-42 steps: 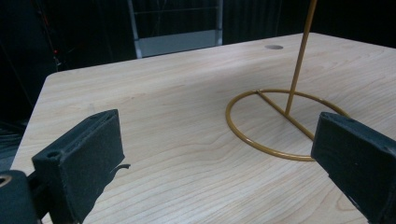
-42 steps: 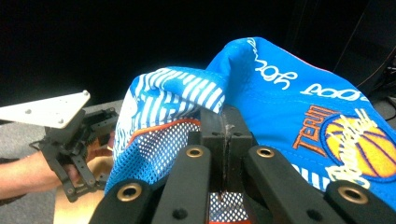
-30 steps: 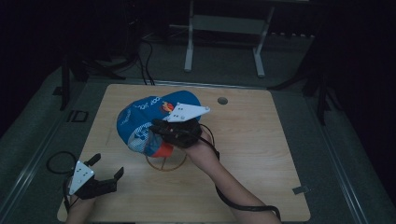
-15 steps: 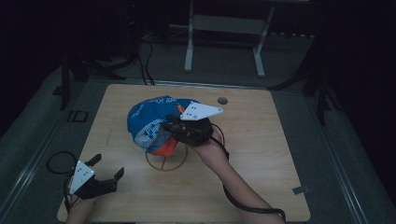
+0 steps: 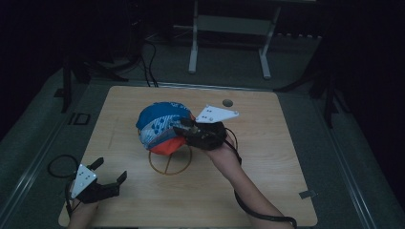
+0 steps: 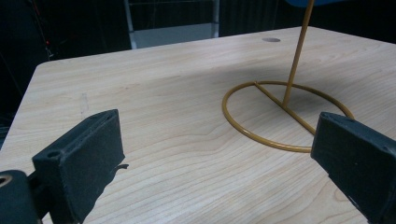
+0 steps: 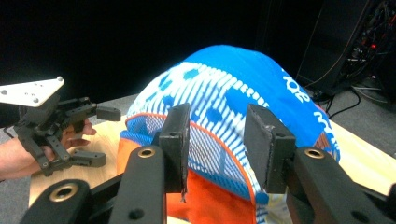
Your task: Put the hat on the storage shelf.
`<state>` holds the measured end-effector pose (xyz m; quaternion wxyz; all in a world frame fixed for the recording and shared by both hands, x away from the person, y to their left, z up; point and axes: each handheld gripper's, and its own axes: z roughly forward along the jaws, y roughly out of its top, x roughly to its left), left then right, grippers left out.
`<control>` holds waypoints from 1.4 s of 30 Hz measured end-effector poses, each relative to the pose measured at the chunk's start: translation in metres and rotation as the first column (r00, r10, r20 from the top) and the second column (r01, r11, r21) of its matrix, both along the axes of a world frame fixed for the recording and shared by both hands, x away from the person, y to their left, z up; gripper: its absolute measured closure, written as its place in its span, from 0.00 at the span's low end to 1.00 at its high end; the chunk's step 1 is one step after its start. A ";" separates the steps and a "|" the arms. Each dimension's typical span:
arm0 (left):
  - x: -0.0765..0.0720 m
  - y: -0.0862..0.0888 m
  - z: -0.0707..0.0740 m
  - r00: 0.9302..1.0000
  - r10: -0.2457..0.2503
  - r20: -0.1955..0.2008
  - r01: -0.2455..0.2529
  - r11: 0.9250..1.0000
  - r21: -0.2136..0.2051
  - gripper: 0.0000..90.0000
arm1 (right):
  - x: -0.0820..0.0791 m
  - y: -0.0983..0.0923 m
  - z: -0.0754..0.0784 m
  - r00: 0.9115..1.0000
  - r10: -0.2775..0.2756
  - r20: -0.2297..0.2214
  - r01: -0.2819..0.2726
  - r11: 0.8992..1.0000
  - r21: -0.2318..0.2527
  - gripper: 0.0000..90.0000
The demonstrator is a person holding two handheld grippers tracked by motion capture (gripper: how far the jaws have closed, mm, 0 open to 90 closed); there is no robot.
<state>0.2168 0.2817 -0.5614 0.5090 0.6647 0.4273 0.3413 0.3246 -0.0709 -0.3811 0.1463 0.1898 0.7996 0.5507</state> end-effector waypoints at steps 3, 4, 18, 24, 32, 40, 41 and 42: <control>0.000 0.000 0.000 1.000 -0.001 -0.002 0.001 1.000 0.001 0.03 | 0.000 -0.004 -0.002 1.000 0.000 -0.013 0.000 1.000 0.006 0.67; 0.000 0.000 0.000 1.000 -0.001 -0.002 0.001 1.000 0.002 0.03 | -0.001 -0.005 -0.002 1.000 0.004 -0.013 -0.004 1.000 0.006 0.65; 0.000 0.001 -0.001 1.000 0.001 -0.003 -0.001 1.000 -0.005 0.03 | -0.017 -0.026 -0.004 0.996 0.093 -0.005 -0.093 0.995 0.037 0.21; 0.000 0.000 -0.001 1.000 -0.002 -0.004 0.002 1.000 -0.007 0.03 | -0.019 -0.035 -0.014 0.992 0.123 -0.008 -0.122 0.992 0.036 0.15; 0.000 0.000 -0.001 1.000 -0.006 -0.008 0.006 1.000 -0.007 0.03 | -0.019 -0.046 -0.029 0.993 0.118 -0.001 -0.118 0.992 0.032 0.15; 0.000 0.000 -0.002 1.000 -0.006 -0.007 0.006 1.000 -0.006 0.03 | -0.022 -0.060 -0.041 0.994 0.107 0.007 -0.107 0.994 0.008 0.15; 0.000 0.000 -0.002 1.000 -0.007 -0.009 0.006 1.000 -0.007 0.03 | -0.022 -0.062 -0.043 0.994 0.105 0.007 -0.105 0.994 0.008 0.15; 0.000 0.000 -0.002 1.000 -0.005 -0.009 0.005 1.000 -0.006 0.03 | -0.022 -0.064 -0.045 0.995 0.102 0.008 -0.102 0.995 0.007 0.15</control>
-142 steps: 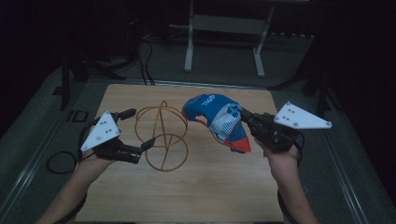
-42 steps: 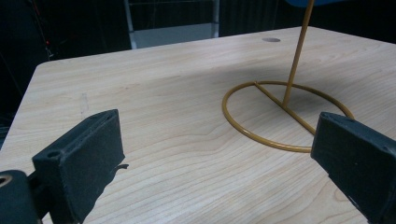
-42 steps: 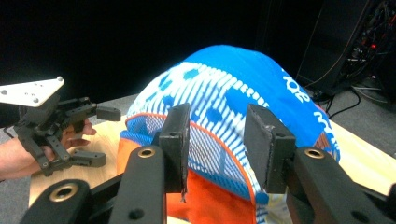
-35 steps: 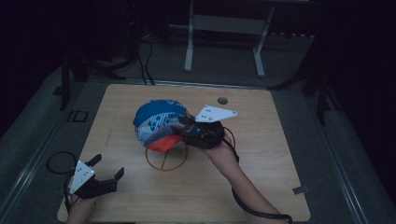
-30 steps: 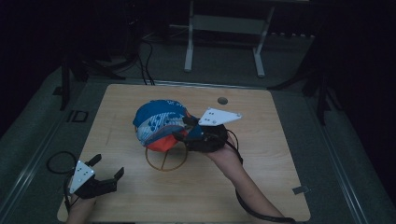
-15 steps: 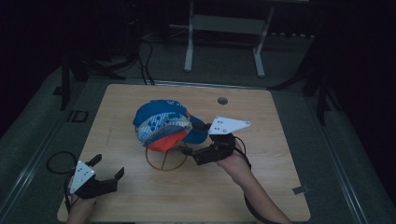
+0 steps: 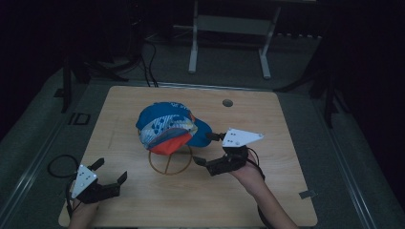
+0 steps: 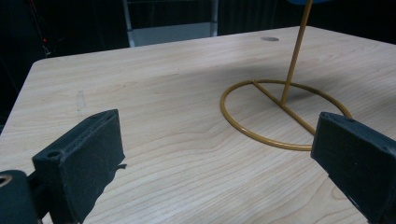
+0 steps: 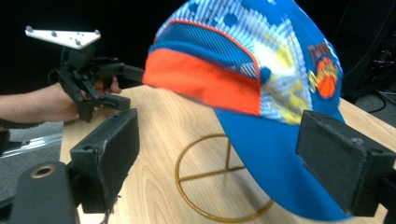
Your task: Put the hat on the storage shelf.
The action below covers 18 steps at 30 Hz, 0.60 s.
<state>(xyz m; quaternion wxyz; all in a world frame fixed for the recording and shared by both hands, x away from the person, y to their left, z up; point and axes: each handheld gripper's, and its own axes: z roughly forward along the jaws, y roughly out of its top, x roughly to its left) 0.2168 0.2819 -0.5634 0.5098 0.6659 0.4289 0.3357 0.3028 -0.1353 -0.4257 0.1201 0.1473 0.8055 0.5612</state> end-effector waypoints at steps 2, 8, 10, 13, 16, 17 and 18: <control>0.000 0.000 0.000 1.000 0.000 0.000 0.000 1.000 -0.001 0.03 | 0.001 -0.005 -0.004 1.000 -0.004 -0.005 0.004 1.000 -0.002 0.15; 0.000 -0.001 0.000 1.000 -0.006 -0.001 0.006 1.000 -0.002 0.03 | 0.002 -0.020 -0.017 1.000 -0.011 -0.016 0.011 1.000 -0.009 0.16; 0.000 -0.001 -0.001 1.000 -0.007 -0.001 0.007 1.000 -0.001 0.03 | 0.002 -0.026 -0.022 1.000 -0.017 -0.022 0.017 1.000 -0.009 0.16; 0.001 -0.001 -0.001 1.000 -0.008 -0.003 0.008 1.000 -0.003 0.03 | 0.003 -0.035 -0.033 0.999 -0.027 -0.034 0.026 0.999 -0.023 0.16; 0.001 -0.002 -0.001 1.000 -0.013 -0.004 0.013 1.000 0.000 0.03 | 0.004 -0.044 -0.043 0.999 -0.030 -0.040 0.029 0.999 -0.034 0.16; 0.001 -0.002 -0.001 1.000 -0.012 -0.006 0.012 1.000 0.002 0.03 | 0.004 -0.046 -0.046 0.999 -0.031 -0.040 0.030 0.999 -0.036 0.16; 0.001 -0.003 -0.001 1.000 -0.012 -0.005 0.012 1.000 0.004 0.03 | 0.004 -0.048 -0.049 0.998 -0.033 -0.045 0.031 0.999 -0.040 0.16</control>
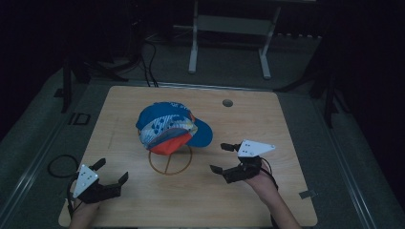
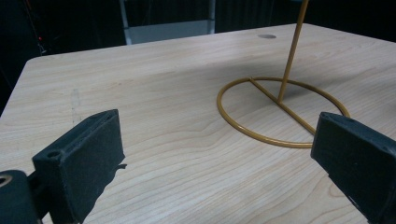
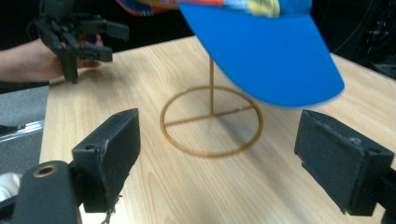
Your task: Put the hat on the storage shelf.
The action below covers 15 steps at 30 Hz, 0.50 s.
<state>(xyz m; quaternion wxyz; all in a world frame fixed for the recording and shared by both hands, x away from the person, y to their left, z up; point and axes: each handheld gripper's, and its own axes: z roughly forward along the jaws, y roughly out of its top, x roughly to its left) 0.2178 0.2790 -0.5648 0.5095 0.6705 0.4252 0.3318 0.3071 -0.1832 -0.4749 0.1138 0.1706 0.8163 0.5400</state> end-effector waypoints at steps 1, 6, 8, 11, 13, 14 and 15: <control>0.000 0.000 0.000 1.000 -0.002 0.001 0.002 1.000 -0.002 0.03 | 0.000 -0.002 -0.003 1.000 0.002 -0.004 -0.002 1.000 -0.002 0.16; 0.000 0.000 0.000 1.000 -0.005 0.001 0.005 1.000 -0.001 0.03 | 0.001 -0.011 -0.019 0.999 0.023 -0.046 -0.024 1.000 -0.004 0.16; 0.000 0.001 0.000 1.000 -0.005 0.001 0.005 1.000 -0.002 0.03 | 0.001 -0.016 -0.027 0.998 0.026 -0.056 -0.027 1.000 -0.014 0.16; 0.000 0.001 -0.001 1.000 -0.007 -0.003 0.007 1.000 -0.003 0.03 | 0.000 -0.025 -0.035 0.998 0.017 -0.066 -0.017 1.000 0.005 0.16; 0.000 0.001 -0.001 1.000 -0.008 -0.005 0.008 1.000 -0.001 0.03 | 0.001 -0.030 -0.039 0.998 0.005 -0.067 -0.005 1.000 0.006 0.16; 0.000 0.001 -0.001 1.000 -0.010 -0.005 0.010 1.000 -0.001 0.03 | 0.001 -0.033 -0.042 0.997 -0.003 -0.078 0.004 1.000 0.003 0.16; 0.000 0.001 -0.001 1.000 -0.011 -0.005 0.011 1.000 -0.001 0.03 | 0.002 -0.037 -0.045 0.997 -0.013 -0.082 0.013 1.000 0.000 0.16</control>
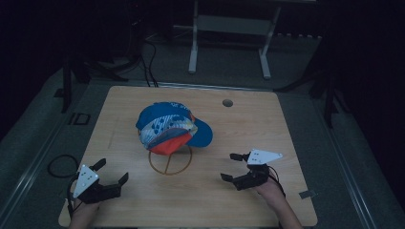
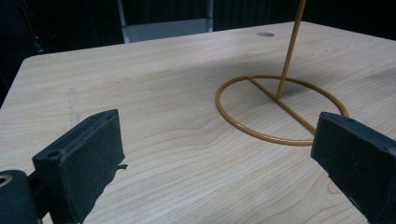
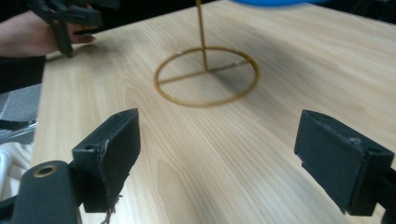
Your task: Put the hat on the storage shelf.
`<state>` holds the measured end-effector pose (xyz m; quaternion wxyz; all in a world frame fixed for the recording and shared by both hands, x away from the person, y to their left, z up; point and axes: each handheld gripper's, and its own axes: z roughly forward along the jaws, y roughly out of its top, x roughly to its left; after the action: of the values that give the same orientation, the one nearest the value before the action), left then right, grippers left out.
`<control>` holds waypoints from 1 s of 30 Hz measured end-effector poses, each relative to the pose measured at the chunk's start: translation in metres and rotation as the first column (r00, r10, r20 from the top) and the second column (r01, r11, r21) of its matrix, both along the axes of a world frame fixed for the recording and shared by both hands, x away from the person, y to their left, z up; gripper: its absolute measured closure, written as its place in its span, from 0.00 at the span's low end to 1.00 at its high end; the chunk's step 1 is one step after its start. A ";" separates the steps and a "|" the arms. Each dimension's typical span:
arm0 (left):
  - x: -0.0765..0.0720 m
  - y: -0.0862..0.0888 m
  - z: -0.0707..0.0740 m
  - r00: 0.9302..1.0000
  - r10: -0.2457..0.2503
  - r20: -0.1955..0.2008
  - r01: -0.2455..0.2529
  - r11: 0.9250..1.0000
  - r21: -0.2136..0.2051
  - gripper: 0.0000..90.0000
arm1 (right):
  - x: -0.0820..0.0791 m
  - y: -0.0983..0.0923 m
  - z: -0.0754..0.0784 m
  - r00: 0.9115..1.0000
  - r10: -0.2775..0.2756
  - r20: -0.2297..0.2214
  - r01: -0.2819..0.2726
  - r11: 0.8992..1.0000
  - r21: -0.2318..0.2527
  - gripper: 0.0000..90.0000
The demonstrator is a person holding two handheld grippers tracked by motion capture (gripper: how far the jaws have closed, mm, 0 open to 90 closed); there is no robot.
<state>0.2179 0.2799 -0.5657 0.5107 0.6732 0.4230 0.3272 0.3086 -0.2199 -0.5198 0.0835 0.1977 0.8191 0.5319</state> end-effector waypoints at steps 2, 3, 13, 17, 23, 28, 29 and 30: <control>0.000 0.000 0.000 1.000 0.002 0.000 -0.002 1.000 0.000 0.03 | 0.000 -0.007 -0.006 1.000 -0.022 -0.016 0.021 1.000 -0.007 0.16; 0.000 0.000 0.000 1.000 0.002 0.000 -0.002 1.000 0.000 0.03 | 0.000 -0.007 -0.006 1.000 -0.022 -0.016 0.021 1.000 -0.007 0.16; 0.000 0.000 0.000 1.000 0.002 -0.002 -0.002 1.000 -0.003 0.03 | 0.003 -0.031 -0.030 0.996 -0.075 -0.049 0.072 0.995 -0.063 0.16; 0.000 0.000 0.000 1.000 0.001 -0.003 -0.001 1.000 -0.002 0.03 | 0.002 -0.039 -0.034 0.993 -0.101 -0.059 0.096 0.993 -0.071 0.16; 0.000 0.000 -0.001 1.000 0.000 -0.004 0.000 1.000 -0.002 0.03 | 0.005 -0.056 -0.041 0.979 -0.187 -0.075 0.181 0.980 -0.080 0.16; 0.000 0.001 -0.001 1.000 0.001 -0.004 -0.001 1.000 -0.002 0.03 | 0.005 -0.071 -0.042 0.971 -0.232 -0.066 0.227 0.971 -0.069 0.16; 0.000 0.001 -0.001 1.000 0.002 -0.004 -0.002 1.000 -0.002 0.03 | 0.005 -0.074 -0.042 0.969 -0.237 -0.066 0.232 0.970 -0.073 0.16; 0.000 0.001 -0.001 1.000 0.003 -0.004 -0.003 1.000 -0.002 0.03 | 0.005 -0.077 -0.042 0.967 -0.246 -0.063 0.241 0.968 -0.074 0.16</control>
<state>0.2181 0.2813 -0.5664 0.5100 0.6728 0.4253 0.3263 0.3140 -0.2964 -0.5616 0.1253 0.3128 0.8083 0.4829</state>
